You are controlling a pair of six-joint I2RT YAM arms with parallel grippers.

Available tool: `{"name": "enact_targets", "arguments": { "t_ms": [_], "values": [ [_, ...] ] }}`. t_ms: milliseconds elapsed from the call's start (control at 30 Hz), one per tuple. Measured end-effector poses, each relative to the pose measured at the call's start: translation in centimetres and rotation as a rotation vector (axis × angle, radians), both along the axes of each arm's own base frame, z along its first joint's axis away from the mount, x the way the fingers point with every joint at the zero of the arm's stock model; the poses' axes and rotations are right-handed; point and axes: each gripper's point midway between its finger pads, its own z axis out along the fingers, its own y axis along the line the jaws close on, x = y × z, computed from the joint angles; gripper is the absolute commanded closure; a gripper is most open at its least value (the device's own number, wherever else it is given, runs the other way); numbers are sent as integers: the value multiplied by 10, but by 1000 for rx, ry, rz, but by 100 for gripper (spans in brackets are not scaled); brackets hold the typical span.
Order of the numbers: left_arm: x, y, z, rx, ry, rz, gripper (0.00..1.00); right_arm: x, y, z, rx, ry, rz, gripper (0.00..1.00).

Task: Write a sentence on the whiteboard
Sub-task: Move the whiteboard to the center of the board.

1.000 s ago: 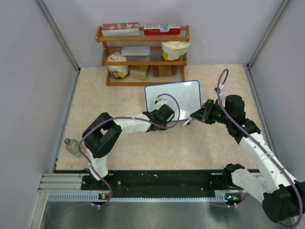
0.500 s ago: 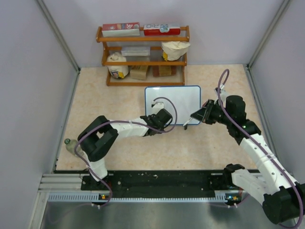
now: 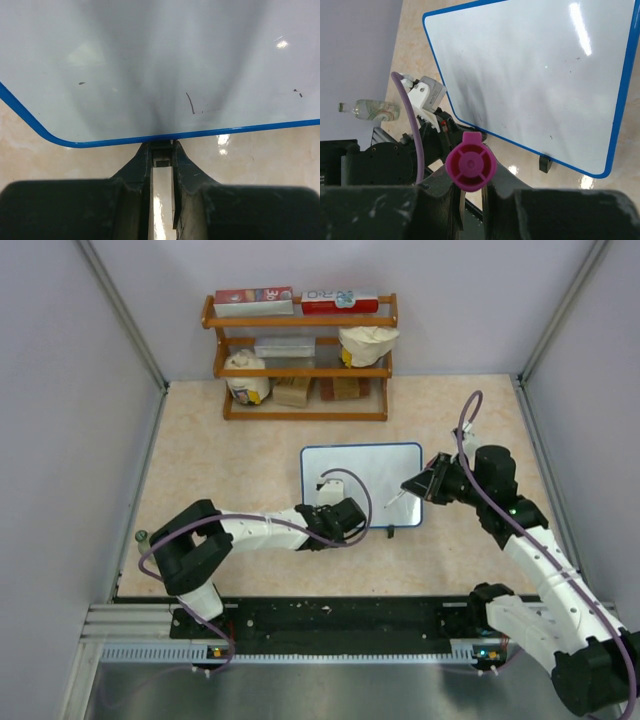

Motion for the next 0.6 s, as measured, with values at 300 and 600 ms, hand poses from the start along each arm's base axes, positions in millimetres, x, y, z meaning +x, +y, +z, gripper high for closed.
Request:
{"name": "enact_targets", "arguments": {
  "t_ms": [300, 600],
  "values": [
    [-36, -13, -1, -3, 56, -50, 41, -4, -3, -6, -7, -4, -11, 100],
    [-58, -27, 0, -16, 99, -128, 43, -2, -5, -7, -22, -14, -17, 100]
  ]
}}
